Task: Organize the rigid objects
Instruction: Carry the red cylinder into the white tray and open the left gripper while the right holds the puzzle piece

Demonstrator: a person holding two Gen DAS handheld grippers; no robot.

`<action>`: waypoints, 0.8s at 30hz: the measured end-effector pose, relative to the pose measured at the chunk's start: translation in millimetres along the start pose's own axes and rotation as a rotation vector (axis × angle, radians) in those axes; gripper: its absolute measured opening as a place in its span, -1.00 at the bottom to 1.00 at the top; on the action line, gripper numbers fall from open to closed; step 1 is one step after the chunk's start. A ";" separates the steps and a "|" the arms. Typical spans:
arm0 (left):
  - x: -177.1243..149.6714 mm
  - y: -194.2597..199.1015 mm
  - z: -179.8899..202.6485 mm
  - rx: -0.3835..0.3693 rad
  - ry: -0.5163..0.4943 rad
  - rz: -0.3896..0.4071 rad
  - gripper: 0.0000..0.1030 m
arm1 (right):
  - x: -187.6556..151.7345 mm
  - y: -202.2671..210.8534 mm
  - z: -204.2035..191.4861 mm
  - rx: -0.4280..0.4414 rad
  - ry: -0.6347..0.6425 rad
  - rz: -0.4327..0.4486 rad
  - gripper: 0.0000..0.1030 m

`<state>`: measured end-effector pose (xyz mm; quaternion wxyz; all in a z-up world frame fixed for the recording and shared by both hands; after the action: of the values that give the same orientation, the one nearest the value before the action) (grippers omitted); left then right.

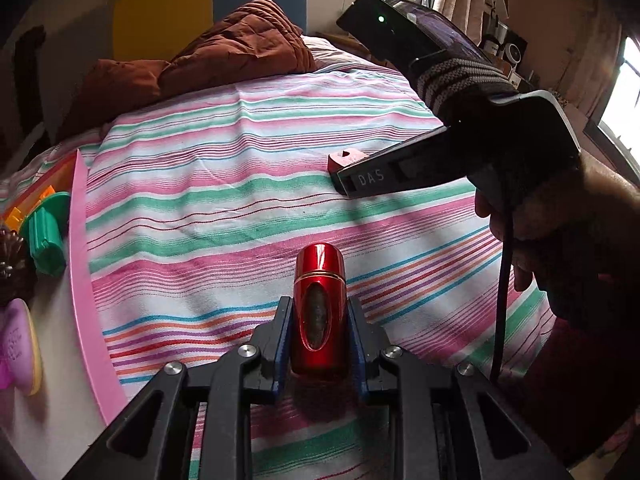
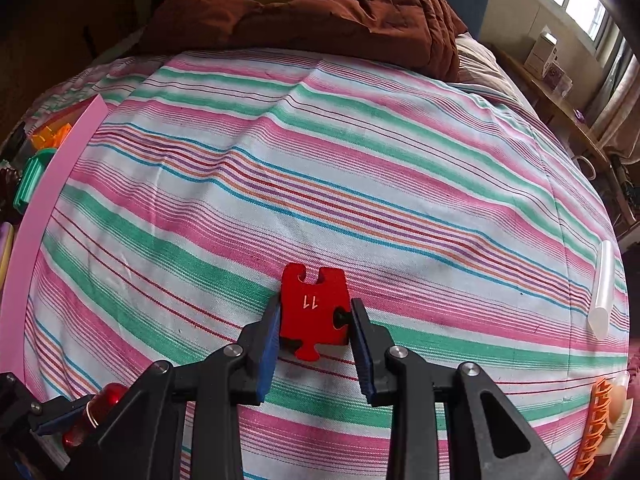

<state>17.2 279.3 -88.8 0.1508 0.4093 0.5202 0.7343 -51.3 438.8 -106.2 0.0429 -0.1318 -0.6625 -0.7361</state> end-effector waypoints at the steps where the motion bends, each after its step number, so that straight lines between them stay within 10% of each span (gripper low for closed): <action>1: 0.7 1.4 -1.0 -0.001 0.008 -0.003 -0.50 | 1.0 -0.8 -0.5 -0.003 0.002 0.000 -0.38; 24: -3.1 105.9 -62.8 -0.002 0.184 0.167 -0.50 | 0.5 -0.1 -8.7 -0.058 0.052 0.019 -0.38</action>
<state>-6.8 193.3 -4.0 0.0413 0.3820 0.4952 0.7792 -53.0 430.2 -107.0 0.0631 -0.1198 -0.6383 -0.7578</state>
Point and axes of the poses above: each gripper's, at about its wrist camera, not at the fingertips, and y roughly against the way its jaws point, z to its right, x to its top, the point moved 1 cm from there along -y, roughly the way its jaws point, and after that the axes turned 10 degrees about -z, right-handed, at the moved point
